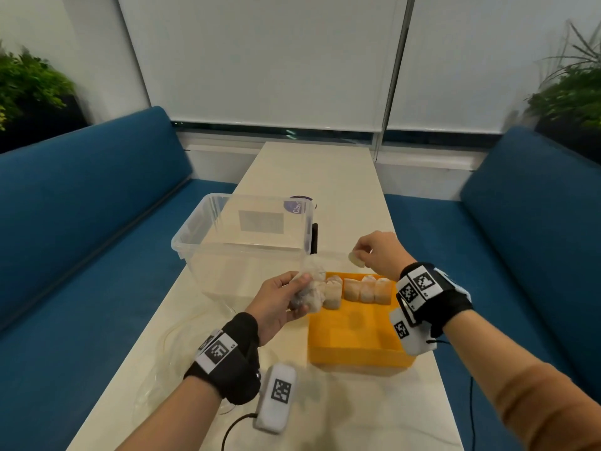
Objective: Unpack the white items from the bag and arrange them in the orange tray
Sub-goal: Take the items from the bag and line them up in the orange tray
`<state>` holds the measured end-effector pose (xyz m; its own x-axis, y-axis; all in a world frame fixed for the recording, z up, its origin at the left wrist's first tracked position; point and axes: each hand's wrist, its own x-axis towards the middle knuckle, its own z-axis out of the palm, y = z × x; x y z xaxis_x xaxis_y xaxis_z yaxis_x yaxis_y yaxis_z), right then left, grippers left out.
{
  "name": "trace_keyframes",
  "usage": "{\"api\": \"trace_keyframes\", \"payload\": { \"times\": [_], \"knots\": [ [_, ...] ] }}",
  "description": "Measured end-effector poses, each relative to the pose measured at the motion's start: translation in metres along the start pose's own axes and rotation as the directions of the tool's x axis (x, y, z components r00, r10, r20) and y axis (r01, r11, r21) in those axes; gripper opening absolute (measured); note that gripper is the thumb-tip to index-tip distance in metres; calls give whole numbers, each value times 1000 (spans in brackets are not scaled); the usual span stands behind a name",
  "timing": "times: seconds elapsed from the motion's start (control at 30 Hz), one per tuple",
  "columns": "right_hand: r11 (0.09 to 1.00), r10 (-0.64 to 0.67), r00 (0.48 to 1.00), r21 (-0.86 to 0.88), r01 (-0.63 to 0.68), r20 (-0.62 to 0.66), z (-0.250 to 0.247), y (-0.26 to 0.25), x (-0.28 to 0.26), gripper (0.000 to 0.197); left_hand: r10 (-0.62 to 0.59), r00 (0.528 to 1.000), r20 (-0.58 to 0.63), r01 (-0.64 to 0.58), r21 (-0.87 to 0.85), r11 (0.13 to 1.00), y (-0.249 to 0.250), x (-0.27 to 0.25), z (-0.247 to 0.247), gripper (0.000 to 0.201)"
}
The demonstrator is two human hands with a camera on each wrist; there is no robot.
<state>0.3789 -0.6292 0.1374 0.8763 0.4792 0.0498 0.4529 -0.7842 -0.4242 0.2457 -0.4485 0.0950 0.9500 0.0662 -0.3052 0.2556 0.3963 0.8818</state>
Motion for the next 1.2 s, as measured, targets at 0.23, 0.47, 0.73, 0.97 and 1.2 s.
{"api": "trace_keyframes", "payload": {
  "times": [0.23,0.47,0.73,0.97,1.2],
  "knots": [
    [970,117,883,-244,-2,455,53,18,8,23,-10,999,-37,9,-18,1000,-4,8,-14,29],
    [929,165,937,-367,-43,309,72,24,28,20,-3,1000,-30,3,-19,1000,-7,12,-22,29],
    [885,163,971,-461,-65,176,81,25,38,18,-7,999,-38,6,-24,1000,-6,12,-26,29],
    [901,170,973,-425,-90,155,76,24,37,15,-26,999,-46,24,-44,999,-5,12,-24,31],
    [995,97,995,-29,-96,12,41,1,24,13,-51,997,-66,43,-106,993,-2,13,-15,29]
  ]
}}
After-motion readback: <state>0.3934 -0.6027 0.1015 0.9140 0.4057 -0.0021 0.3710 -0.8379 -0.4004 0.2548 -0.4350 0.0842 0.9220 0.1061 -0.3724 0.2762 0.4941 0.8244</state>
